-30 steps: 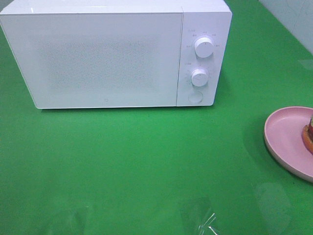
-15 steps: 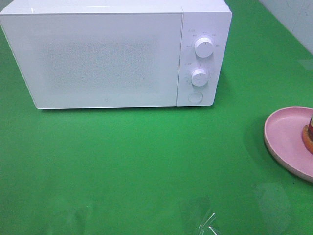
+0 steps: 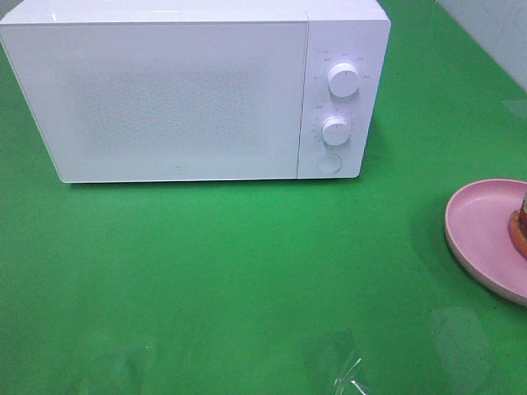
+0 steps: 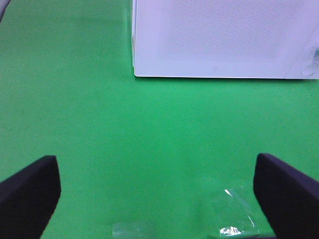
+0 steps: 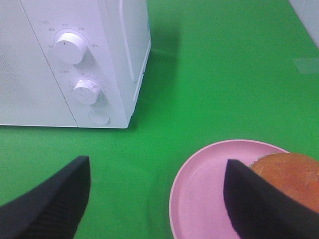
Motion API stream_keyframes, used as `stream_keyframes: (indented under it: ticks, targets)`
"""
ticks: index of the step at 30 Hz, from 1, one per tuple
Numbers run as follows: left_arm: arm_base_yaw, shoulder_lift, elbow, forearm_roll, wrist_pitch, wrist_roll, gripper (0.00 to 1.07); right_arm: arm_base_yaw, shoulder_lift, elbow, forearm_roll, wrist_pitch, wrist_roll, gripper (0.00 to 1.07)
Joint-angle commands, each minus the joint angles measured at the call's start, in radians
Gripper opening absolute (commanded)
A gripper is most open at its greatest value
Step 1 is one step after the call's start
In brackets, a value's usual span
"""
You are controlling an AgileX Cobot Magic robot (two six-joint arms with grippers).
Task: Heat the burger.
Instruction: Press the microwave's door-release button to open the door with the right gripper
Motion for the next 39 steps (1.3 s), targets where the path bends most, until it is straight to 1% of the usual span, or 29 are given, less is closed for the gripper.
stream_keyframes:
  ticks: [1,3,7,12,14,17,18,21,22,23,24,32,35,36,39]
  targets:
    - [0.002,-0.003,0.002,-0.011,0.0,0.002,0.98,-0.003,0.038,0.002,-0.004,-0.064,-0.007,0.75]
    - [0.002,-0.003,0.002,-0.011,0.0,0.002,0.98,-0.003,0.054,0.002,-0.004,-0.083,-0.007,0.75]
    - [0.002,-0.003,0.002,-0.011,0.0,0.002,0.98,-0.003,0.139,0.002,-0.004,-0.191,-0.007,0.75]
    - [0.002,-0.003,0.002,-0.011,0.0,0.002,0.98,-0.003,0.198,0.002,-0.003,-0.254,-0.007,0.75]
    - [0.002,-0.003,0.002,-0.011,0.0,0.002,0.98,-0.003,0.259,0.002,-0.004,-0.331,-0.007,0.75]
    - [0.002,-0.003,0.002,-0.011,0.0,0.002,0.98,-0.003,0.271,0.002,-0.004,-0.35,-0.007,0.75]
    - [0.002,-0.003,0.002,-0.011,0.0,0.002,0.98,-0.003,0.299,0.002,-0.017,-0.398,-0.007,0.75]
    - [0.002,-0.003,0.002,-0.011,0.0,0.002,0.98,-0.003,0.321,0.002,-0.054,-0.441,-0.007,0.75]
    - [0.002,-0.003,0.002,-0.011,0.0,0.002,0.98,-0.002,0.345,0.002,-0.093,-0.512,-0.007,0.75]
    - [0.002,-0.003,0.002,-0.011,0.0,0.002,0.98,-0.002,0.345,0.002,-0.093,-0.512,-0.007,0.75]
    - [0.002,-0.003,0.002,-0.011,0.0,0.002,0.98,-0.002,0.363,0.002,-0.11,-0.564,-0.007,0.75]
    - [0.002,-0.003,0.002,-0.011,0.0,0.002,0.98,-0.002,0.422,0.006,-0.108,-0.651,-0.007,0.75]
    - [0.002,-0.003,0.002,-0.011,0.0,0.002,0.98,-0.002,0.445,0.025,-0.105,-0.727,-0.016,0.74]
    - [0.002,-0.003,0.002,-0.011,0.0,0.002,0.98,-0.002,0.459,0.042,-0.098,-0.787,-0.025,0.74]
    - [0.002,-0.003,0.002,-0.011,0.0,0.002,0.98,0.013,0.476,0.058,-0.07,-0.831,-0.036,0.74]
